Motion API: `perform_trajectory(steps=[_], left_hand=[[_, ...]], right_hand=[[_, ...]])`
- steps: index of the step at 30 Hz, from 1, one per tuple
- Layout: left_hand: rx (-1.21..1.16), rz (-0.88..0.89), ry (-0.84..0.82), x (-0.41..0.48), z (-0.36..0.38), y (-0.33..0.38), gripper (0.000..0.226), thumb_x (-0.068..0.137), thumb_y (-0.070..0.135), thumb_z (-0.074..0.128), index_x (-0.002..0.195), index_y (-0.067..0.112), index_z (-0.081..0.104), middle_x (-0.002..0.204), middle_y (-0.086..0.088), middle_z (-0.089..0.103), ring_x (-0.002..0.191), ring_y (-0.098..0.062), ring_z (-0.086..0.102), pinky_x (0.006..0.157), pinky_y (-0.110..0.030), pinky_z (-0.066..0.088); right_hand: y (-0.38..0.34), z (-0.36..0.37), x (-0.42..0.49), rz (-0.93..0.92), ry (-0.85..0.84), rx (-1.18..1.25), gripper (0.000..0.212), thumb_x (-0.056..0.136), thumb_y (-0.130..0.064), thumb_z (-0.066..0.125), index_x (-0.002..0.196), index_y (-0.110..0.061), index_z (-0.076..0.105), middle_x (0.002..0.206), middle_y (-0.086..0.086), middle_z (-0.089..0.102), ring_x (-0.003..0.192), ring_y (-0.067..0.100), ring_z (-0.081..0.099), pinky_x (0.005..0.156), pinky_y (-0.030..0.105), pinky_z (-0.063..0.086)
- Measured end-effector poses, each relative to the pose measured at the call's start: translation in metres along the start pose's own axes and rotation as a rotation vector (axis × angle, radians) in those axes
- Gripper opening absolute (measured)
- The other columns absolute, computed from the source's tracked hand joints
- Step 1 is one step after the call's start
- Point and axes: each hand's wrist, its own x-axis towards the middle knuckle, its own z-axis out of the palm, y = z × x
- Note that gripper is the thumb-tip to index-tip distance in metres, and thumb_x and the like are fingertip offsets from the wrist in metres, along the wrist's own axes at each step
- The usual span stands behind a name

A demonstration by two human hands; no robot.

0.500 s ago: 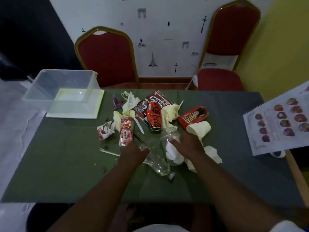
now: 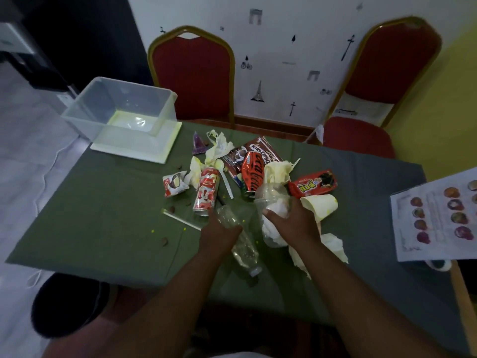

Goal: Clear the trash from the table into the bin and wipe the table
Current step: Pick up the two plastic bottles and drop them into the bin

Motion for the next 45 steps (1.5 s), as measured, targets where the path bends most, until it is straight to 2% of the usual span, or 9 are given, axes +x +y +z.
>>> perform_trajectory(steps=[6, 10, 15, 19, 24, 29, 34, 41, 45], left_hand=[[-0.162, -0.027, 0.131, -0.014, -0.077, -0.015, 0.102, 0.076, 0.045, 0.068, 0.151, 0.038, 0.000, 0.131, -0.013, 0.058, 0.107, -0.032, 0.061, 0.082, -0.029, 0.046], [-0.335, -0.150, 0.353, -0.025, -0.165, -0.054, 0.079, 0.075, 0.037, 0.071, 0.140, 0.017, 0.030, 0.123, -0.014, 0.061, 0.097, -0.027, 0.060, 0.082, -0.031, 0.049], [-0.452, -0.293, 0.590, -0.040, -0.272, -0.133, 0.055, 0.074, 0.040, 0.070, 0.119, 0.014, 0.052, 0.110, -0.011, 0.064, 0.099, -0.028, 0.062, 0.088, -0.038, 0.052], [-0.507, -0.372, 0.770, -0.060, -0.342, -0.211, 0.028, 0.074, 0.040, 0.068, 0.097, 0.026, 0.061, 0.075, 0.012, 0.063, 0.069, -0.005, 0.059, 0.060, -0.021, 0.043], [-0.576, -0.539, 0.887, -0.075, -0.402, -0.318, 0.015, 0.078, 0.042, 0.064, 0.083, 0.028, 0.062, 0.073, 0.010, 0.066, 0.073, -0.014, 0.064, 0.084, -0.038, 0.054], [-0.733, -0.678, 0.824, -0.051, -0.403, -0.423, 0.036, 0.085, 0.042, 0.060, 0.103, 0.012, 0.068, 0.092, -0.011, 0.072, 0.086, -0.030, 0.069, 0.086, -0.044, 0.055], [-0.783, -0.779, 0.669, 0.001, -0.360, -0.528, 0.042, 0.090, 0.048, 0.056, 0.108, 0.011, 0.065, 0.100, -0.012, 0.070, 0.091, -0.027, 0.067, 0.078, -0.035, 0.052], [-0.769, -0.895, 0.477, 0.086, -0.303, -0.633, 0.034, 0.090, 0.036, 0.060, 0.080, 0.004, 0.065, 0.062, -0.005, 0.059, 0.049, -0.012, 0.054, 0.042, -0.021, 0.037], [-0.808, -0.897, 0.463, 0.113, -0.285, -0.662, 0.034, 0.091, 0.034, 0.059, 0.068, 0.009, 0.061, 0.058, -0.004, 0.058, 0.047, -0.011, 0.053, 0.038, -0.017, 0.034]], right_hand=[[-0.073, 0.006, -0.010, -0.225, 0.017, 0.074, 0.075, 0.065, -0.060, 0.077, 0.120, -0.015, 0.054, 0.112, 0.004, 0.065, 0.097, 0.023, 0.062, 0.078, 0.030, 0.046], [-0.150, 0.051, -0.028, -0.403, -0.126, 0.118, 0.067, 0.064, -0.057, 0.079, 0.114, -0.020, 0.055, 0.098, -0.005, 0.061, 0.082, 0.012, 0.057, 0.068, 0.022, 0.040], [-0.246, 0.136, -0.073, -0.577, -0.305, 0.100, 0.060, 0.063, -0.061, 0.077, 0.107, -0.026, 0.057, 0.089, -0.012, 0.061, 0.073, 0.005, 0.057, 0.057, 0.007, 0.033], [-0.307, 0.210, -0.123, -0.676, -0.499, 0.134, 0.044, 0.063, -0.058, 0.078, 0.093, -0.037, 0.054, 0.082, -0.023, 0.060, 0.072, -0.015, 0.057, 0.054, 0.001, 0.039], [-0.356, 0.314, -0.190, -0.725, -0.775, 0.134, 0.042, 0.065, -0.057, 0.074, 0.099, -0.034, 0.062, 0.090, -0.017, 0.068, 0.081, -0.010, 0.062, 0.065, 0.005, 0.046], [-0.351, 0.436, -0.238, -0.656, -1.055, 0.023, 0.044, 0.079, -0.049, 0.070, 0.115, -0.026, 0.062, 0.102, -0.017, 0.066, 0.091, -0.005, 0.060, 0.074, 0.012, 0.046], [-0.298, 0.567, -0.237, -0.374, -1.036, -0.151, 0.037, 0.082, -0.042, 0.070, 0.106, -0.015, 0.066, 0.095, 0.000, 0.069, 0.089, 0.017, 0.065, 0.073, 0.026, 0.046], [-0.236, 0.711, -0.189, -0.185, -0.986, -0.348, 0.047, 0.084, -0.054, 0.062, 0.095, -0.009, 0.071, 0.086, 0.008, 0.069, 0.083, 0.026, 0.066, 0.069, 0.028, 0.047], [-0.228, 0.754, -0.177, -0.188, -1.005, -0.460, 0.065, 0.085, -0.065, 0.051, 0.107, -0.006, 0.069, 0.104, 0.016, 0.070, 0.096, 0.032, 0.065, 0.074, 0.028, 0.045]])
